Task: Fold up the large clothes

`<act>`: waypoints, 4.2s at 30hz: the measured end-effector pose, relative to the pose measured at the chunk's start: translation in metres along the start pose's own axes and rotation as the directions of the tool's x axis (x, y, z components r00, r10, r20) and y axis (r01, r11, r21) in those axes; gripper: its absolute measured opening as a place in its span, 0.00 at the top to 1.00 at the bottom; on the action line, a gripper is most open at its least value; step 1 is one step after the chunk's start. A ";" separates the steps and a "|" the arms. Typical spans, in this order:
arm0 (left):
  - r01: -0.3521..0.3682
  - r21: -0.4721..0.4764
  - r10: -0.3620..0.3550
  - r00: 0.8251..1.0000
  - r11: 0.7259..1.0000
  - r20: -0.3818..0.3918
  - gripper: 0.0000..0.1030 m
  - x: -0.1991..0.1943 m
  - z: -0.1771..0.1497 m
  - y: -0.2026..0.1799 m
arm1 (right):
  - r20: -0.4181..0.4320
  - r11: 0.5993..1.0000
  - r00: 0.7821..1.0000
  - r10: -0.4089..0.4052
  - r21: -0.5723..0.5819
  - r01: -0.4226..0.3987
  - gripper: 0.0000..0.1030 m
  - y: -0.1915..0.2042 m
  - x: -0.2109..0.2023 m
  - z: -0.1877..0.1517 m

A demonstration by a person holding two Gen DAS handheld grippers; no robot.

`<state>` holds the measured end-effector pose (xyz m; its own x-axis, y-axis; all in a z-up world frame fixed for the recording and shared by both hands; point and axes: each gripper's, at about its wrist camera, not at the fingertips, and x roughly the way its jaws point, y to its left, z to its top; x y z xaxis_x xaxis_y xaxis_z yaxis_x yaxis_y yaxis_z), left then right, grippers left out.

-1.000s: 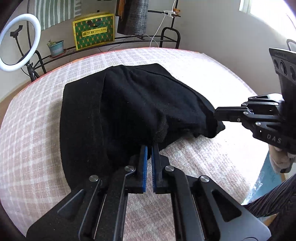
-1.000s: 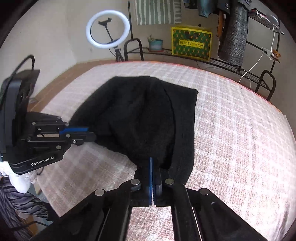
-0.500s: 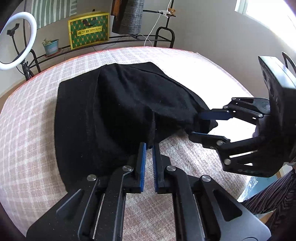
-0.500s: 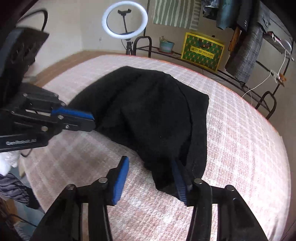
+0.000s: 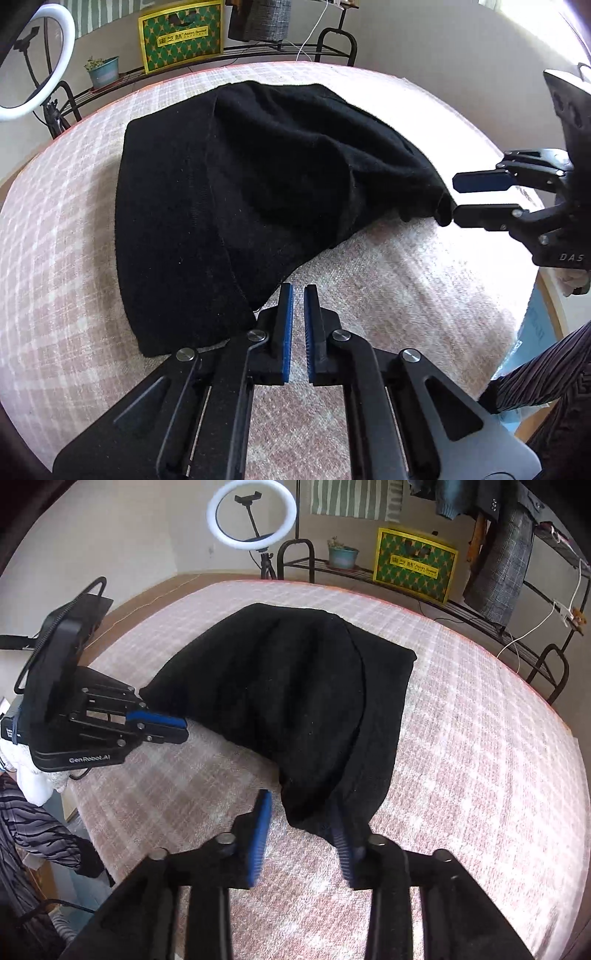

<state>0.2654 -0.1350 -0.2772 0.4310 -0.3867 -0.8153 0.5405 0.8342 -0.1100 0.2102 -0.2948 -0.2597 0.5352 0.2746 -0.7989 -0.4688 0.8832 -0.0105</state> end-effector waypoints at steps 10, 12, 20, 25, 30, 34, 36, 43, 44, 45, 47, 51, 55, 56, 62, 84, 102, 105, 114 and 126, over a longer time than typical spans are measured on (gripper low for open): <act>0.114 -0.357 -0.055 0.983 0.927 0.173 0.58 -0.045 0.048 0.090 | 0.221 0.890 0.968 0.121 0.407 -0.204 0.54 -0.095 -0.011 0.021; 0.125 -0.440 -0.058 0.985 0.889 0.162 0.55 -0.035 0.052 0.113 | 0.223 0.859 0.966 0.132 0.461 -0.224 0.54 -0.108 0.005 0.027; 0.295 -0.637 -0.202 0.955 0.712 0.216 0.55 0.019 0.076 0.176 | 0.257 0.769 0.947 0.192 0.560 -0.308 0.46 -0.162 0.067 0.062; 0.334 -0.629 -0.236 0.942 0.702 0.237 0.55 0.042 0.094 0.177 | 0.278 0.697 0.925 0.260 0.609 -0.379 0.47 -0.176 0.107 0.073; 0.347 -0.661 -0.220 0.937 0.666 0.271 0.92 0.054 0.089 0.186 | 0.294 0.644 0.903 0.314 0.632 -0.430 0.82 -0.181 0.132 0.072; 0.249 -0.627 -0.082 0.956 0.738 0.283 0.94 0.034 0.090 0.179 | 0.328 0.731 0.917 0.229 0.564 -0.384 0.97 -0.174 0.106 0.084; 0.172 -0.606 -0.018 0.968 0.777 0.251 0.94 0.039 0.088 0.178 | 0.312 0.800 0.939 0.143 0.522 -0.295 0.98 -0.170 0.095 0.089; 0.078 -0.564 0.035 0.982 0.822 0.187 0.90 0.051 0.088 0.164 | 0.178 0.845 0.983 0.036 0.521 -0.125 0.89 -0.159 0.113 0.089; 0.044 -0.540 0.066 0.981 0.840 0.182 0.90 0.042 0.091 0.159 | 0.164 0.860 0.986 0.000 0.504 -0.084 0.79 -0.157 0.104 0.093; 0.024 -0.512 0.083 0.979 0.858 0.185 0.90 0.032 0.094 0.154 | 0.169 0.874 0.985 -0.027 0.483 -0.059 0.76 -0.154 0.090 0.095; -0.019 -0.440 0.122 0.970 0.898 0.208 0.90 0.008 0.093 0.141 | 0.202 0.894 0.979 -0.031 0.443 -0.063 0.72 -0.145 0.061 0.091; 0.012 -0.264 0.047 0.975 0.964 0.217 0.90 -0.027 0.072 0.095 | 0.229 0.915 0.972 0.045 0.380 -0.132 0.69 -0.111 0.012 0.068; -0.017 -0.016 0.019 0.982 1.000 0.190 0.71 -0.037 0.042 0.031 | 0.211 0.946 0.974 0.085 0.289 -0.145 0.63 -0.065 -0.017 0.027; -0.028 0.030 0.022 0.984 0.999 0.177 0.71 -0.034 0.034 0.017 | 0.200 0.961 0.977 0.071 0.248 -0.121 0.63 -0.052 -0.019 0.018; -0.066 0.211 0.044 0.993 0.975 0.108 0.71 0.002 0.019 -0.027 | 0.134 1.000 0.991 0.000 -0.001 0.000 0.64 0.008 -0.004 -0.007; 0.011 0.218 -0.007 1.000 0.976 -0.019 0.98 0.010 0.006 -0.018 | -0.031 0.990 0.999 0.017 -0.139 -0.021 0.88 0.019 0.016 -0.019; 0.058 -0.082 -0.057 0.998 0.995 0.009 0.98 0.041 0.047 0.014 | 0.060 0.981 0.997 0.058 0.183 -0.068 0.83 -0.026 0.044 0.025; 0.090 -0.111 -0.089 0.996 0.990 0.012 0.98 0.037 0.039 0.021 | 0.046 0.983 0.998 0.050 0.173 -0.057 0.83 -0.027 0.045 0.020; 0.134 -0.253 -0.104 0.986 0.958 0.130 0.91 -0.035 0.032 0.074 | 0.211 0.934 0.961 0.177 0.273 -0.232 0.63 -0.059 -0.013 0.012; 0.125 -0.416 -0.093 0.991 0.901 0.097 0.83 -0.012 0.026 0.127 | 0.187 0.883 0.976 0.108 0.434 -0.181 0.52 -0.101 0.011 0.006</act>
<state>0.3476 -0.0348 -0.2664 0.4471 -0.4985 -0.7427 0.2403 0.8667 -0.4371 0.2678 -0.3789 -0.2632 0.6032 0.4347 -0.6688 -0.2059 0.8949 0.3959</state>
